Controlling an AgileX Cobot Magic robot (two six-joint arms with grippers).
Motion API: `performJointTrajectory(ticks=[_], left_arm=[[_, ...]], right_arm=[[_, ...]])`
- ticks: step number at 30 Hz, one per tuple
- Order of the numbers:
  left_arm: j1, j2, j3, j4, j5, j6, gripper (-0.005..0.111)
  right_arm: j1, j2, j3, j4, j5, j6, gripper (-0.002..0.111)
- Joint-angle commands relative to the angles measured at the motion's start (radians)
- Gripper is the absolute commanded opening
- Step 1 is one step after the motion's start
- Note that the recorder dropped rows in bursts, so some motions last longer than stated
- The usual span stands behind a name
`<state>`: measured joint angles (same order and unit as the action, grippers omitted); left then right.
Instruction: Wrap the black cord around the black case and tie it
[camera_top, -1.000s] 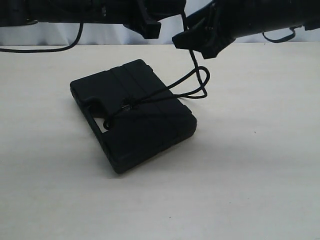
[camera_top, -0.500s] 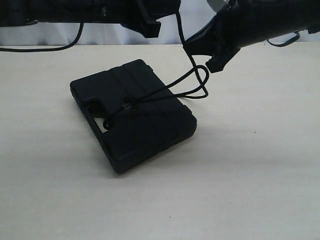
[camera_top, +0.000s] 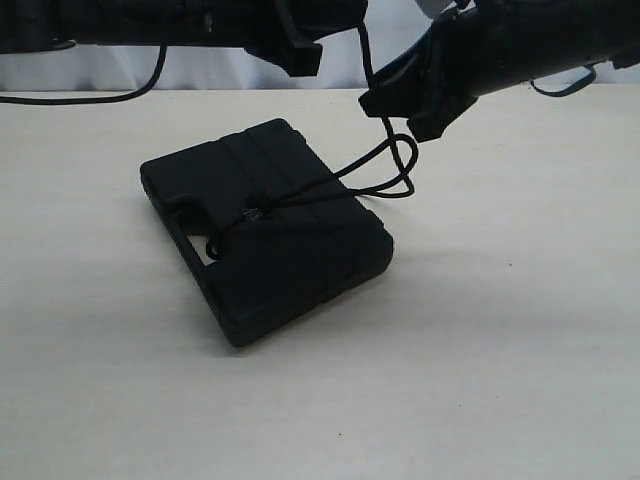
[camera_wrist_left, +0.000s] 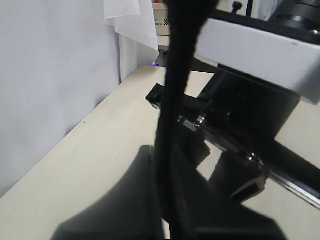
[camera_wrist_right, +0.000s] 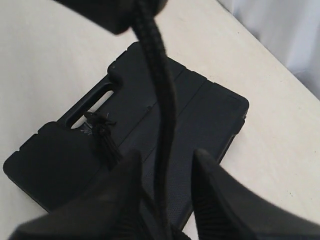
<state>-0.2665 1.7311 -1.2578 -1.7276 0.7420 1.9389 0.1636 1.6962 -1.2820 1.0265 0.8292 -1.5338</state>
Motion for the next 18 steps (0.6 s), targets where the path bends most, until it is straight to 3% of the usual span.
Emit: performJointTrajectory(ticks=[1,4,8,12,14,16,18], left_arm=[[-0.002,-0.003,-0.001,-0.017,0.017,-0.003,0.000],[-0.002,-0.003,-0.001,-0.017,0.025,-0.003,0.000],[-0.002,-0.003,-0.001,-0.017,0.026,-0.022,0.003],[0.019,-0.015,-0.001,-0.010,0.014,-0.187,0.023],[0.037,-0.042,-0.001,0.148,-0.039,-0.346,0.036],[0.061,-0.074,-0.001,0.406,-0.112,-0.563,0.045],[0.095,-0.095,-0.001,0.760,-0.138,-0.900,0.049]], right_arm=[[0.001,0.001,-0.003,0.009,0.003,0.003,0.026],[0.001,0.001,-0.003,0.009,0.003,0.005,0.005],[0.001,0.001,-0.003,0.009,0.009,0.039,0.005],[0.001,0.001,-0.003,0.009,-0.018,0.150,0.005],[-0.001,0.001,-0.009,0.009,-0.059,0.239,0.005],[-0.009,-0.004,-0.022,0.009,-0.094,0.295,0.005],[-0.016,-0.008,-0.045,0.009,-0.133,0.336,0.005]])
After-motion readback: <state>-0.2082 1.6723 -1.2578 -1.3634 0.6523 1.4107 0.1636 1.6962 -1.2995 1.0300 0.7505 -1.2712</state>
